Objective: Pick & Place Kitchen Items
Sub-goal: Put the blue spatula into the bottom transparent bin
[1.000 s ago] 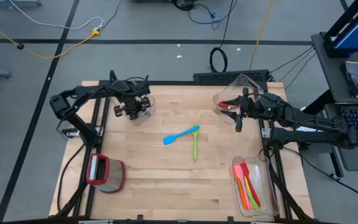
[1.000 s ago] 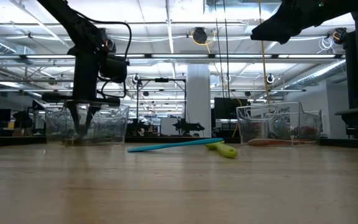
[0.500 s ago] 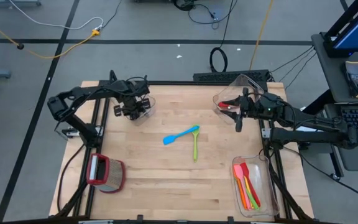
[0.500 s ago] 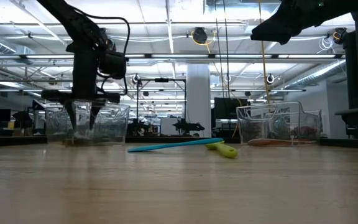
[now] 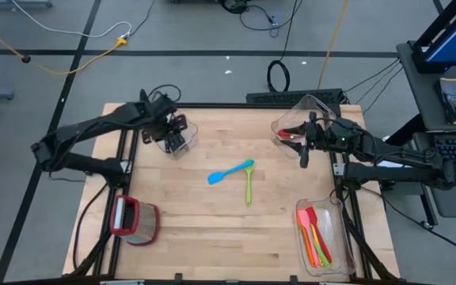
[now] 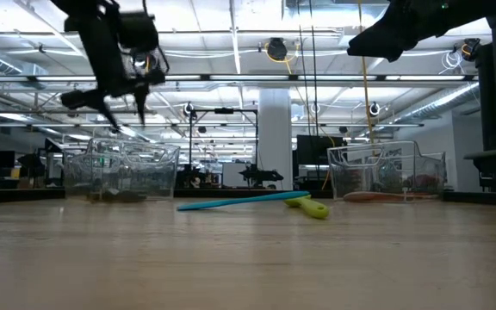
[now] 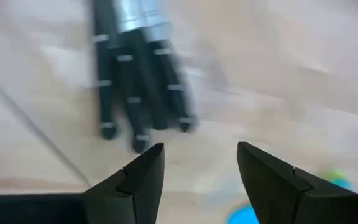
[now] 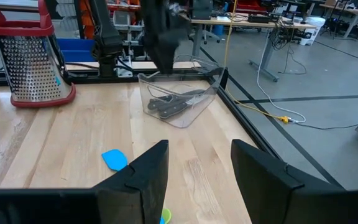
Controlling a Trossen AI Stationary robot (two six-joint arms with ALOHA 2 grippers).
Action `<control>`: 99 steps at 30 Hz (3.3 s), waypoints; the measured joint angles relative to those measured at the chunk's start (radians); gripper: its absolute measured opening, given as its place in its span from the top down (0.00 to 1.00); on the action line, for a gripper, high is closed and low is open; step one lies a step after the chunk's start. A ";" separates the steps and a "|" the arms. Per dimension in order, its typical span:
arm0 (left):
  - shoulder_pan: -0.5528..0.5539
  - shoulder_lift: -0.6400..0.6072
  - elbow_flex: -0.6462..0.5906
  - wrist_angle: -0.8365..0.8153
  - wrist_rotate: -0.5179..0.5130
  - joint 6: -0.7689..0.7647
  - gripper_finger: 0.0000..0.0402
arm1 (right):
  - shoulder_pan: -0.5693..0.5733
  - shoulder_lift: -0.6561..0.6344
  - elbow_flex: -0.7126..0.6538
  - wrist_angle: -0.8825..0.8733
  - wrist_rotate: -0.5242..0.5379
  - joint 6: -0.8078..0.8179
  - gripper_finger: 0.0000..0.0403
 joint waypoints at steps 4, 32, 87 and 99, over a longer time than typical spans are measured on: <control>-0.077 -0.084 0.000 0.137 -0.024 0.013 0.48 | 0.000 0.000 0.000 -0.001 0.000 0.000 0.59; -0.704 0.173 0.001 0.831 -0.389 0.268 0.48 | 0.000 0.003 0.000 -0.007 -0.001 -0.004 0.59; -0.609 0.804 0.503 0.301 -0.278 0.794 0.48 | 0.000 0.004 0.000 -0.035 0.001 -0.004 0.59; -0.562 0.891 0.506 0.302 -0.145 0.771 0.49 | 0.002 0.008 0.000 -0.045 0.001 0.004 0.59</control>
